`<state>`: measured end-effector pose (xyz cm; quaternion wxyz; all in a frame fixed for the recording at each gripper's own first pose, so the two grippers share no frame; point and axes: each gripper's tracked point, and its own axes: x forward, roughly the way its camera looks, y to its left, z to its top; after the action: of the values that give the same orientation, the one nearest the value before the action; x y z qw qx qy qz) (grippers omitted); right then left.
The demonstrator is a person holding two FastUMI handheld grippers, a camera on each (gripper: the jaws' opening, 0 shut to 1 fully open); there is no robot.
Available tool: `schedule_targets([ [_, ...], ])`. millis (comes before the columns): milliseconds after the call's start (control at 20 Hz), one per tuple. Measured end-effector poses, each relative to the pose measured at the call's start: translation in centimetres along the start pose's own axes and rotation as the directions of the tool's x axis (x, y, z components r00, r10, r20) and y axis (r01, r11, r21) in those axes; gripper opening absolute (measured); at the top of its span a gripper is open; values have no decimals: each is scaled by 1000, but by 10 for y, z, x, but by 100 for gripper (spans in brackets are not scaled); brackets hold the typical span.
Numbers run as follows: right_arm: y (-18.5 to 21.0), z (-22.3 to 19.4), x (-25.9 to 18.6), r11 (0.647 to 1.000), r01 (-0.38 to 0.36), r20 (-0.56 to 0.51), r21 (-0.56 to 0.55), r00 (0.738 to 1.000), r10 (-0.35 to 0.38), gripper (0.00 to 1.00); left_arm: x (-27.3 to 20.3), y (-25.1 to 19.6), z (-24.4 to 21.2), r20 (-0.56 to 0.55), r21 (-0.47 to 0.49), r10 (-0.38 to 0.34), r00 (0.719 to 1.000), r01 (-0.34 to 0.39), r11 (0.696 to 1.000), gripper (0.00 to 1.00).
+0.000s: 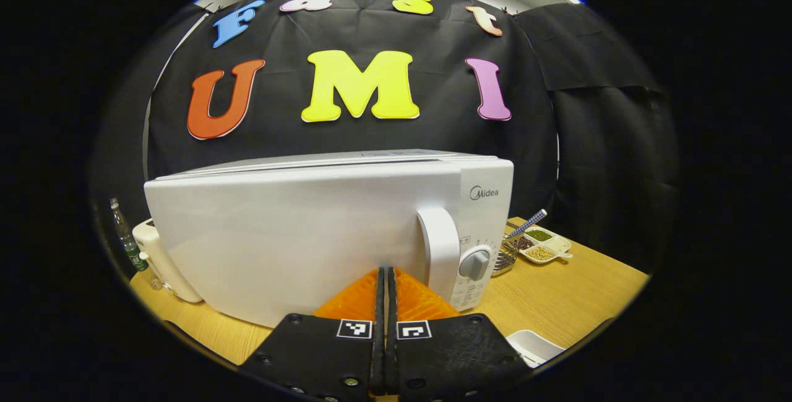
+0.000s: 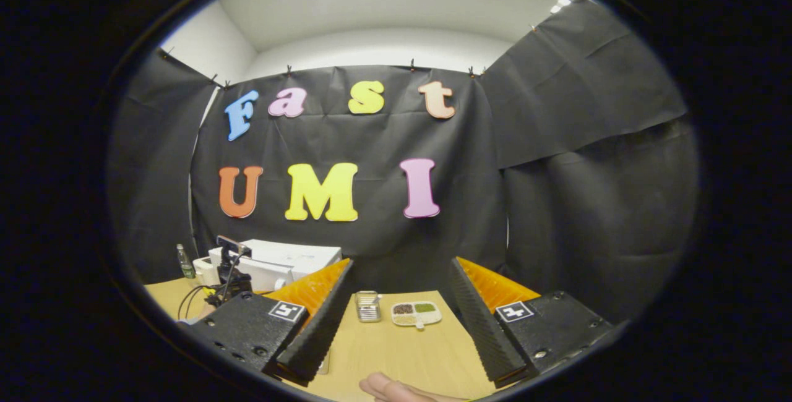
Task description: Open the microwave oven with the left hand, put the food in, and close the microwave oven.
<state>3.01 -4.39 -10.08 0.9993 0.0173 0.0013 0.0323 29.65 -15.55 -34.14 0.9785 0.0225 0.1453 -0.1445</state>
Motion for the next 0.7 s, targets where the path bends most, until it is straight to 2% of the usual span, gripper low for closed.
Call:
schedule_targets([
  [200, 8, 1, -19, 999, -34, -30, 12, 999, 34, 92, 6, -7, 2, -25, -110, -4, 1000, 2, 994, 1],
  [500, 15, 12, -45, 999, -45, -28, 6, 999, 45, 92, 8, -7, 3, -37, -88, 2, 999, -5, 996, 1],
  [700, 12, 13, -60, 1000, -29, -31, 11, 999, 29, 93, 7, -7, 0, -98, -81, 29, 995, -37, 996, 1],
])
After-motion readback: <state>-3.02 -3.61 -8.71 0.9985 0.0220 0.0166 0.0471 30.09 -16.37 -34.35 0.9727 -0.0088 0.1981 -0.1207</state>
